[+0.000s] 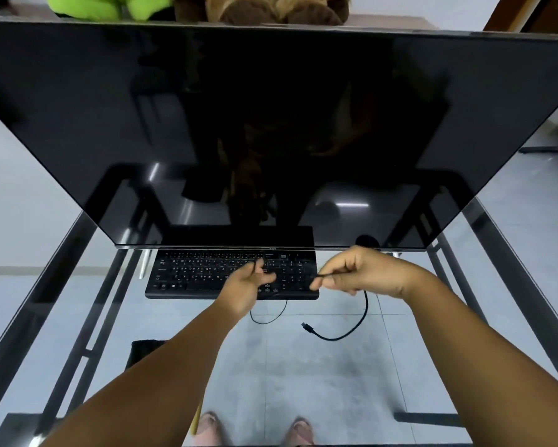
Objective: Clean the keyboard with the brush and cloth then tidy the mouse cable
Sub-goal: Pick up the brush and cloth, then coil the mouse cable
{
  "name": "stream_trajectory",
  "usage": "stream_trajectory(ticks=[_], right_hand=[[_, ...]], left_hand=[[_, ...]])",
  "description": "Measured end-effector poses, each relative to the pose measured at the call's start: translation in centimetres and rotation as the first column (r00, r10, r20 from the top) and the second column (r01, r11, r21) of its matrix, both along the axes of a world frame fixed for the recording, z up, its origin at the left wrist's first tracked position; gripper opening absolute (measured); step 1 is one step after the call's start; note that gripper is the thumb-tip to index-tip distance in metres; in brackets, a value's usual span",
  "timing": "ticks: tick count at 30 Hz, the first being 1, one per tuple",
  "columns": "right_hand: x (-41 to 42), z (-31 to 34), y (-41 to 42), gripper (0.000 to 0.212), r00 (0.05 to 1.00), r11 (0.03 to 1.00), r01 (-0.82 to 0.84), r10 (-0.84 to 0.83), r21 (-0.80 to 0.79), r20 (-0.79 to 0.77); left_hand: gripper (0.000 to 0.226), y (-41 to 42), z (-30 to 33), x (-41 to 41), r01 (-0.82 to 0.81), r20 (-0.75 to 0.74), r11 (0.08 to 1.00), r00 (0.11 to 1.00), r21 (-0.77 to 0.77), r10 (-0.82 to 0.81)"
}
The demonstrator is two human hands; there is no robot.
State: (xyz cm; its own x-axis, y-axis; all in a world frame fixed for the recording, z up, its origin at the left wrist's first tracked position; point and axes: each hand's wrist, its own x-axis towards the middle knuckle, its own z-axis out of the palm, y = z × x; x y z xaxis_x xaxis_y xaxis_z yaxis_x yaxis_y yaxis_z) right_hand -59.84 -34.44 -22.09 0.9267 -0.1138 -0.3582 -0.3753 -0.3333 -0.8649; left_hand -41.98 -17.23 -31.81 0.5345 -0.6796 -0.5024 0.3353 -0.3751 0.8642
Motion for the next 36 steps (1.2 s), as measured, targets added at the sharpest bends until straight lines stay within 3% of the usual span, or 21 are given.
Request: stream_trajectory(ticks=[6, 11, 15, 19, 22, 26, 31, 34, 36], right_hand=[[0.5, 0.4, -1.5, 0.013, 0.918, 0.933, 0.358, -0.349, -0.015, 0.188], [1.2, -2.4, -3.2, 0.009, 0.739, 0.755, 0.655, -0.630, -0.035, 0.238], [0.5, -5.6, -4.1, 0.007, 0.710, 0.701, 0.702, -0.676, -0.126, 0.197], [-1.0, -7.8, -3.4, 0.016, 0.789, 0.765, 0.605, -0.613, -0.223, 0.038], [-1.9, -8.7, -2.2, 0.020, 0.859, 0.850, 0.467, -0.501, -0.242, -0.102], [-2.5, -8.9, -0.9, 0.025, 0.896, 0.921, 0.350, -0.382, -0.169, -0.227], [-3.2, -7.6, -0.3, 0.023, 0.928, 0.977, 0.188, -0.210, -0.100, -0.308], [-3.2, -6.4, -0.2, 0.017, 0.953, 0.992, 0.125, -0.117, 0.009, -0.279], [-3.2, -5.7, -0.3, 0.015, 0.967, 0.992, 0.097, -0.073, 0.087, -0.245]], left_hand=[[0.032, 1.1, 1.0, -2.0, 0.455, -0.035, 0.889, 0.890, 0.044, -0.454], [0.044, 1.5, 1.6, -2.2, 0.512, -0.210, 0.848, 0.822, -0.136, -0.530], [0.041, 1.6, 2.7, -1.5, 0.298, -0.409, 0.907, 0.818, -0.299, -0.403], [0.036, 1.6, 4.2, -0.9, -0.036, -0.574, 0.918, 0.790, -0.394, -0.215], [0.030, 1.0, 4.8, -0.7, -0.300, -0.635, 0.883, 0.772, -0.362, 0.002], [0.032, 0.1, 5.1, -0.4, -0.599, -0.666, 0.760, 0.677, -0.251, 0.314], [0.032, -0.4, 4.0, 0.3, -0.743, -0.612, 0.646, 0.596, -0.175, 0.520], [0.039, -0.9, 3.2, 0.2, -0.719, -0.496, 0.674, 0.653, -0.168, 0.573], [0.039, -1.0, 2.4, 0.2, -0.647, -0.371, 0.744, 0.739, -0.163, 0.562]])
